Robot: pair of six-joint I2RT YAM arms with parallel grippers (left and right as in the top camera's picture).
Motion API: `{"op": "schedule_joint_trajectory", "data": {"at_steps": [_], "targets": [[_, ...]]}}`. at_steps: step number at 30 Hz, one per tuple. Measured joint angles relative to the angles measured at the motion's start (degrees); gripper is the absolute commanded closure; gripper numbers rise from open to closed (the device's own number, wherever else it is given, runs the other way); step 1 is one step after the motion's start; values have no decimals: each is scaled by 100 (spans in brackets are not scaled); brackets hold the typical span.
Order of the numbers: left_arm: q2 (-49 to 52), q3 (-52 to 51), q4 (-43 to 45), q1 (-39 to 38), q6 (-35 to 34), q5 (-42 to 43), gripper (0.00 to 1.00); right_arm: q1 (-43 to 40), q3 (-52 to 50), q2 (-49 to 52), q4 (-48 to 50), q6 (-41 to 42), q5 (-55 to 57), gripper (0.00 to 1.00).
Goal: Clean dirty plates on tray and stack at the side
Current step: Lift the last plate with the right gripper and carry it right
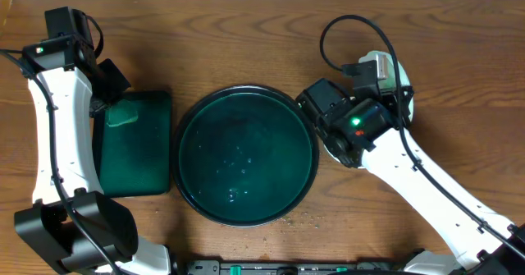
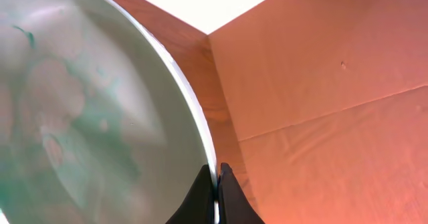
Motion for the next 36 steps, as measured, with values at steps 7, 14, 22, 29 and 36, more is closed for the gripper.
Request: {"op": "schedule_joint_trajectory", "data": {"at_steps": [7, 14, 22, 29, 36], "targets": [[0, 0, 2, 0, 0, 0, 92, 0, -2, 0, 391, -13, -669, 99], [-2, 0, 2, 0, 0, 0, 93, -4, -2, 0, 1504, -227, -2485, 99], [-2, 0, -22, 0, 0, -24, 93, -557, -2, 0, 1845, -400, -4959, 99], [0, 0, -44, 0, 0, -63, 92, -2135, -59, 0, 1541, -396, -6828, 99], [0, 0, -44, 0, 0, -68, 92, -3268, -940, 0, 1655, -507, -7296, 99]]}}
